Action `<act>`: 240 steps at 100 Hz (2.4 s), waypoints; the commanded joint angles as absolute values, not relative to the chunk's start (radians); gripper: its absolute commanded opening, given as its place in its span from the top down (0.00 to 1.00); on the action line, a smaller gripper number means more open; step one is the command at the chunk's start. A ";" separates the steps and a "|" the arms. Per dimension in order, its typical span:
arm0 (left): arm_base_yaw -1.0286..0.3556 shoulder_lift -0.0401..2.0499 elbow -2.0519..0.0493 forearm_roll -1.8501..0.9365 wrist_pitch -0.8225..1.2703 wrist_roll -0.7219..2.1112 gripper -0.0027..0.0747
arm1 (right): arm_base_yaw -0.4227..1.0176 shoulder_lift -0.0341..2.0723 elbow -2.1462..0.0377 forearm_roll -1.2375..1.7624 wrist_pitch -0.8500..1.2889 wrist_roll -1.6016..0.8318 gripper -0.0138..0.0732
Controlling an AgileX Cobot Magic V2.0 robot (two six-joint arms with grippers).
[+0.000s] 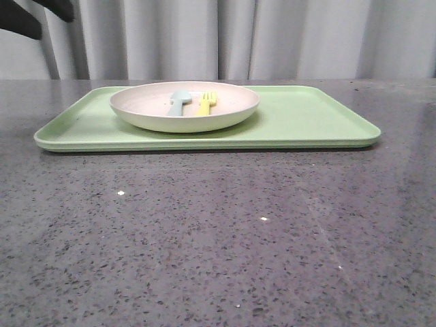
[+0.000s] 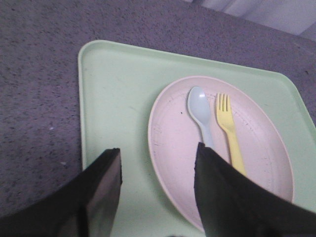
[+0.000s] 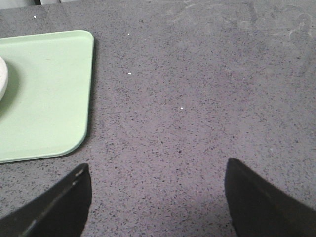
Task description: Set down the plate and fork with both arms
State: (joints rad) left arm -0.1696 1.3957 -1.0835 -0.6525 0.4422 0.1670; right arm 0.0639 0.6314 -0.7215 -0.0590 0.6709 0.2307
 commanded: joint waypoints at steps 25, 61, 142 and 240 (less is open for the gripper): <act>-0.080 1.048 -0.941 -0.572 0.418 0.160 0.75 | 0.196 0.819 -0.926 -0.059 0.658 0.192 0.20; -0.060 0.821 -0.828 -0.482 0.448 0.160 0.75 | 0.358 1.149 -1.240 -0.056 0.764 0.192 0.20; -0.060 0.757 -0.787 -0.462 0.498 0.160 0.75 | 0.549 1.934 -2.067 -0.050 1.085 0.348 0.20; -0.060 0.757 -0.787 -0.462 0.499 0.160 0.75 | 0.555 2.140 -2.113 0.025 1.122 0.365 0.20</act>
State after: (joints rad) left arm -0.0633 0.7632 -0.7581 -0.4454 0.5597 0.1670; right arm 0.5546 2.1844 -2.0848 0.0253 1.1341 0.3657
